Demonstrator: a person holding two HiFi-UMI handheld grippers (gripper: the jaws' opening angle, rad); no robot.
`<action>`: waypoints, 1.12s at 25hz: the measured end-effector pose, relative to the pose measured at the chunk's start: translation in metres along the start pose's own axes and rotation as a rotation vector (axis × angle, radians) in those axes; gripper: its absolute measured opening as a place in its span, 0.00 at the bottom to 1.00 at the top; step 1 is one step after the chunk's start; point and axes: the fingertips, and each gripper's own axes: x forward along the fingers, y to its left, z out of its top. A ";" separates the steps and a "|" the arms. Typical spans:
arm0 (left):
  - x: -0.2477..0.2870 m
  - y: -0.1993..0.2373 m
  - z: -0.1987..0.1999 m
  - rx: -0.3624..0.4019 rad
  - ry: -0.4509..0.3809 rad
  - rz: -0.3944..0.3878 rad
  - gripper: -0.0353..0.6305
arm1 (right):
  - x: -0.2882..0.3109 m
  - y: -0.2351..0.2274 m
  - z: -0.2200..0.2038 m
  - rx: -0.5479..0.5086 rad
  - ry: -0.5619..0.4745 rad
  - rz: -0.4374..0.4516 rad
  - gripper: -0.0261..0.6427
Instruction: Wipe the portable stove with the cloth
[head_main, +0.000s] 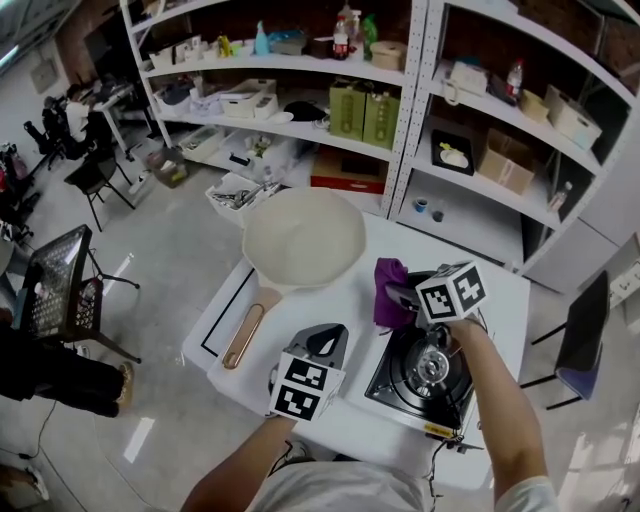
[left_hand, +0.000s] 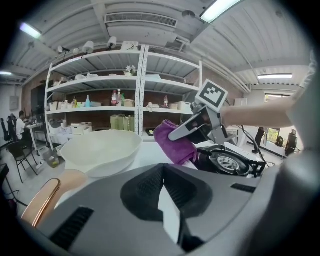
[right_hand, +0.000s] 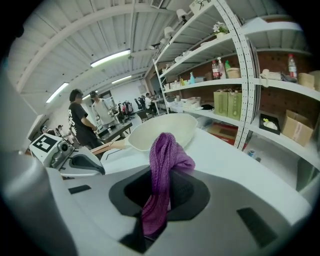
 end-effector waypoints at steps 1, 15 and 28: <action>0.001 0.002 -0.001 -0.002 0.002 0.005 0.06 | 0.000 -0.004 0.001 0.013 -0.009 -0.007 0.14; 0.009 0.005 -0.010 -0.008 0.028 0.025 0.06 | -0.021 -0.041 0.041 0.148 -0.300 -0.054 0.14; 0.016 -0.006 -0.007 0.010 0.032 -0.010 0.06 | -0.037 -0.055 0.012 0.131 -0.230 -0.112 0.14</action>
